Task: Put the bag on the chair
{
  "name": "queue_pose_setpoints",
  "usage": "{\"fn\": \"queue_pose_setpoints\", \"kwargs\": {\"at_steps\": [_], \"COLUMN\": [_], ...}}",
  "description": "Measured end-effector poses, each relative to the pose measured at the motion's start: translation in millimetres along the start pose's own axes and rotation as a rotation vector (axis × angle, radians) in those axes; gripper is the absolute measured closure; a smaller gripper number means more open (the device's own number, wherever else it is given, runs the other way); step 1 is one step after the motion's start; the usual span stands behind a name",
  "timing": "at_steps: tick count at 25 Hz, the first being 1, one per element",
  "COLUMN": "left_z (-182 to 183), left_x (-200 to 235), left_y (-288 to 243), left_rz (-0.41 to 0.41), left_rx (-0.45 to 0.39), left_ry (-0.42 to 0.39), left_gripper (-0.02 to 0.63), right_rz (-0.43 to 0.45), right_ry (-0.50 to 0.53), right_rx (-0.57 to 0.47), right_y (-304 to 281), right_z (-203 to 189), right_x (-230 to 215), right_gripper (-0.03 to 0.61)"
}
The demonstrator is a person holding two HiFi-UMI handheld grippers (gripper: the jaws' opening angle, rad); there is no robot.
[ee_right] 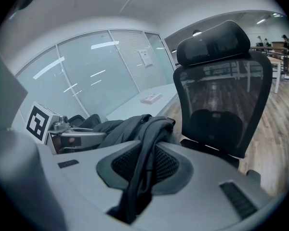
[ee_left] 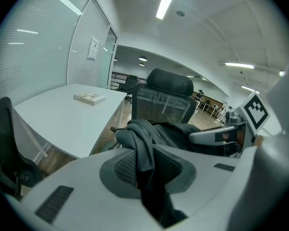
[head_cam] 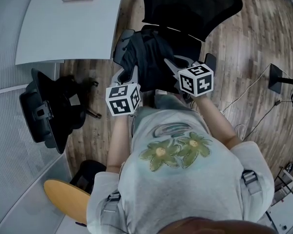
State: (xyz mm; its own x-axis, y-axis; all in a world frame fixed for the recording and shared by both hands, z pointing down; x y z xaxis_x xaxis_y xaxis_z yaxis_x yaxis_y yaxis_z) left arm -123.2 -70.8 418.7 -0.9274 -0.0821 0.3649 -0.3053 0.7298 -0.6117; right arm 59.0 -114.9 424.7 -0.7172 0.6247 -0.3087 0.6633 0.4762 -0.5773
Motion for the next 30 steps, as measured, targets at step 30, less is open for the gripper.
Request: {"fn": "queue_pose_setpoints", "kwargs": {"at_steps": [30], "left_z": [-59], "left_x": [34], "left_y": [-72], "left_rz": [0.042], "left_rx": [0.175], "left_ry": [0.045], "left_gripper": [0.541], "right_rz": [0.02], "right_ry": [-0.056], "right_rx": [0.174], "right_y": [-60], "right_z": [-61], "right_x": [-49], "right_gripper": [0.506]}}
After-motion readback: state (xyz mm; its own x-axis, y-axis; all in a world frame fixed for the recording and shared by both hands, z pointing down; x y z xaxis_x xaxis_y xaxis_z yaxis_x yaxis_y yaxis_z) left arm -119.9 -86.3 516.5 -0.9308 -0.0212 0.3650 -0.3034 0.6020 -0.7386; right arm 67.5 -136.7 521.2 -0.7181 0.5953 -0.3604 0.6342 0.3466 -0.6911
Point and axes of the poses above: the fingertips, and each gripper's own axes: y backward along the fingers, x to its left, z out of its top, the point moved 5 cm from there along y, backward along the fingers, and after that the axes turned 8 degrees about y, right-handed, at the moved point
